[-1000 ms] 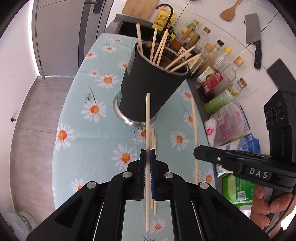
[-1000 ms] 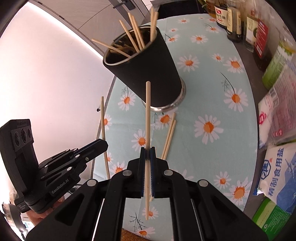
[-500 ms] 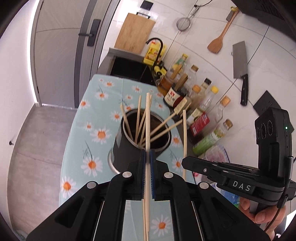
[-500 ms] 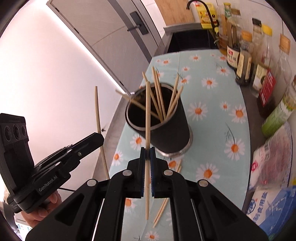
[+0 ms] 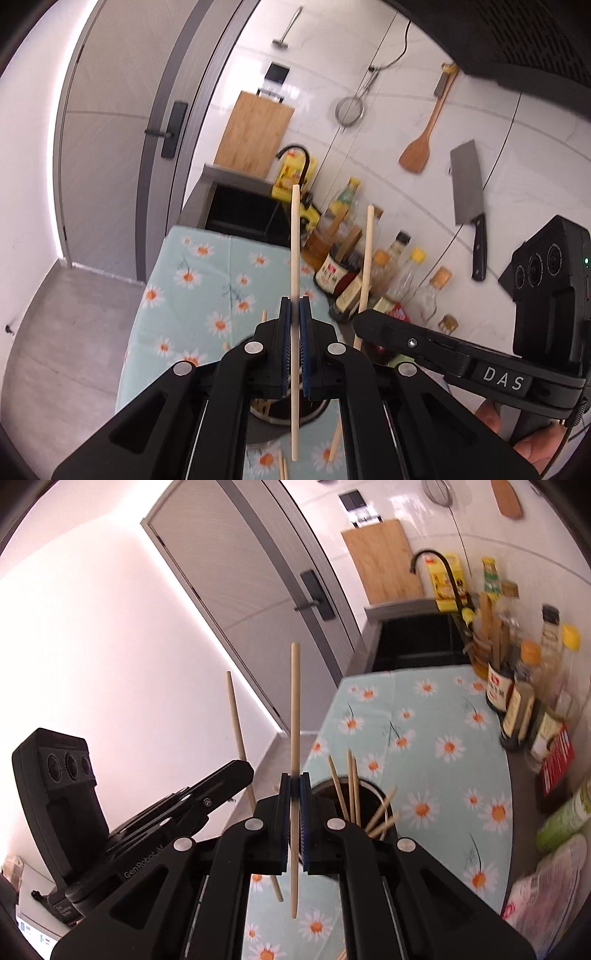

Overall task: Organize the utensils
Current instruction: 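Lift both held chopsticks upright and carry them over the black holder, then open both tools to drop the chopsticks into the holder, then move both open tools back down toward the last two chopsticks, then grasp a chopstick with the right tool while the left tool grasps the other, then lift both held chopsticks upright and carry them over the black holder, then lower the chopsticks into the holder and open both tools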

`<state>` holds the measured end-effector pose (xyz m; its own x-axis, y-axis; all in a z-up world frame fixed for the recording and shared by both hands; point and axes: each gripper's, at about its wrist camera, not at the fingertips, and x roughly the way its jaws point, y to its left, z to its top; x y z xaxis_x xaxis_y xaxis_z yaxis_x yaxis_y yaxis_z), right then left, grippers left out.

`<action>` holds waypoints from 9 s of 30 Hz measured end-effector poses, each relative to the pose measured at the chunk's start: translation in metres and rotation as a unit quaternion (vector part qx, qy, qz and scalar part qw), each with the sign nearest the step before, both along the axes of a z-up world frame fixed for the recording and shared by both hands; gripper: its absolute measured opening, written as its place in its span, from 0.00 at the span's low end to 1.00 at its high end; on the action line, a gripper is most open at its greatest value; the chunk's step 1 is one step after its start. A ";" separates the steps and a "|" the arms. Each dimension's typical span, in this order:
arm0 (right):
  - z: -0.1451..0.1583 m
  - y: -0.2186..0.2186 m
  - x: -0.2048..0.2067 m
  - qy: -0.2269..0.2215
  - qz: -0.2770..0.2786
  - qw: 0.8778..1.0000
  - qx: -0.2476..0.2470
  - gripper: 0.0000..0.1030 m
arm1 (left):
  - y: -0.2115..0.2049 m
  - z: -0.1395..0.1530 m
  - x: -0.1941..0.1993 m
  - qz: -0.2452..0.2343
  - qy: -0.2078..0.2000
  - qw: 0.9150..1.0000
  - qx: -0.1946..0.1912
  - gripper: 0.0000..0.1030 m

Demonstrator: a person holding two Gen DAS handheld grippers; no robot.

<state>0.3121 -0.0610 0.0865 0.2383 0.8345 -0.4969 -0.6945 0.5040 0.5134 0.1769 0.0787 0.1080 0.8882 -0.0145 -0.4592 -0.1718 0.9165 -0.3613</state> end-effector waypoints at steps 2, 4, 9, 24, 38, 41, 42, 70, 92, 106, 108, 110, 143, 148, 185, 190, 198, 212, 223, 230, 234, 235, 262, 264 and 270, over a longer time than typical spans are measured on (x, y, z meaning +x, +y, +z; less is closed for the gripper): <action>0.007 0.000 0.003 -0.020 -0.004 1.000 0.014 0.06 | 0.003 0.004 0.001 0.009 -0.024 1.000 0.007 0.04; 0.014 0.000 0.005 -0.042 -0.010 0.999 0.025 0.06 | 0.007 0.007 0.002 0.014 -0.047 0.999 0.010 0.04; 0.021 -0.006 0.019 -0.067 -0.033 0.995 0.067 0.06 | 0.008 0.013 0.004 0.018 -0.095 0.995 0.033 0.04; 0.004 -0.017 0.030 -0.058 -0.048 0.994 0.075 0.23 | 0.013 0.003 0.001 0.031 -0.104 0.993 0.040 0.05; 0.014 -0.034 0.001 -0.042 -0.044 0.996 0.060 0.23 | 0.000 0.014 -0.032 0.049 -0.085 0.993 0.058 0.14; 0.014 -0.045 -0.010 -0.029 -0.040 0.997 0.056 0.27 | -0.011 0.020 -0.047 0.046 -0.087 0.992 0.073 0.30; 0.014 -0.048 -0.013 -0.026 -0.039 0.997 0.055 0.28 | -0.015 0.022 -0.053 0.047 -0.087 0.992 0.083 0.30; -0.139 -0.077 -0.077 0.201 -0.078 0.968 -0.127 0.55 | -0.030 -0.067 -0.125 -0.054 0.103 0.992 0.055 0.42; -0.232 -0.014 -0.081 0.312 -0.061 0.907 -0.275 0.21 | -0.030 -0.182 -0.134 -0.144 0.262 0.953 -0.046 0.42; -0.243 0.019 -0.083 0.286 -0.067 0.900 -0.323 0.10 | -0.017 -0.191 -0.138 -0.152 0.264 0.950 -0.067 0.42; -0.244 0.022 -0.083 0.284 -0.073 0.899 -0.326 0.09 | -0.015 -0.193 -0.137 -0.152 0.265 0.950 -0.069 0.42; -0.244 0.029 -0.086 0.273 -0.075 0.896 -0.343 0.06 | -0.014 -0.194 -0.136 -0.154 0.267 0.949 -0.069 0.42; -0.189 -0.053 -0.078 0.287 -0.066 0.918 -0.267 0.05 | -0.067 -0.184 -0.064 -0.160 0.351 0.921 -0.046 0.41; -0.179 -0.087 -0.077 0.284 -0.064 0.926 -0.242 0.05 | -0.084 -0.187 -0.041 -0.152 0.378 0.913 -0.028 0.39; -0.189 -0.096 -0.089 0.289 0.008 0.942 -0.171 0.05 | -0.082 -0.187 -0.034 -0.086 0.413 0.906 -0.021 0.04; -0.181 -0.074 -0.098 0.275 0.012 0.946 -0.172 0.05 | -0.072 -0.160 -0.063 -0.090 0.368 0.925 -0.013 0.04; -0.151 -0.050 -0.108 0.243 -0.001 0.954 -0.178 0.05 | -0.058 -0.131 -0.086 -0.101 0.313 0.944 -0.035 0.04; -0.085 -0.025 -0.107 0.147 -0.034 0.979 -0.140 0.05 | -0.028 -0.071 -0.084 -0.118 0.220 0.968 -0.020 0.04; -0.031 -0.020 -0.084 0.071 -0.066 0.991 -0.088 0.05 | -0.011 -0.022 -0.064 -0.138 0.129 0.982 -0.013 0.04; -0.006 -0.020 -0.058 0.032 -0.093 0.994 -0.057 0.05 | -0.004 0.002 -0.043 -0.139 0.062 0.988 0.002 0.04; 0.010 -0.016 -0.036 0.012 -0.107 0.994 -0.038 0.05 | 0.002 0.015 -0.031 -0.136 0.009 0.991 0.005 0.04; 0.012 -0.015 -0.032 0.011 -0.107 0.994 -0.032 0.05 | 0.004 0.018 -0.029 -0.134 -0.008 0.991 0.003 0.04; 0.025 0.001 0.014 -0.036 -0.153 0.987 0.027 0.21 | 0.013 0.013 0.008 -0.115 -0.118 0.984 0.064 0.33; 0.026 -0.001 0.013 -0.034 -0.153 0.987 0.030 0.21 | 0.014 0.014 0.006 -0.115 -0.116 0.985 0.064 0.33; 0.028 -0.006 0.004 -0.036 -0.151 0.987 0.031 0.21 | 0.011 0.018 -0.004 -0.115 -0.114 0.984 0.070 0.33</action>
<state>0.3159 -0.0674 0.1144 0.5141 0.7481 -0.4196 -0.5530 0.6631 0.5045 0.1729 0.0898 0.1256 0.9490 -0.1780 -0.2602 0.1167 0.9651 -0.2346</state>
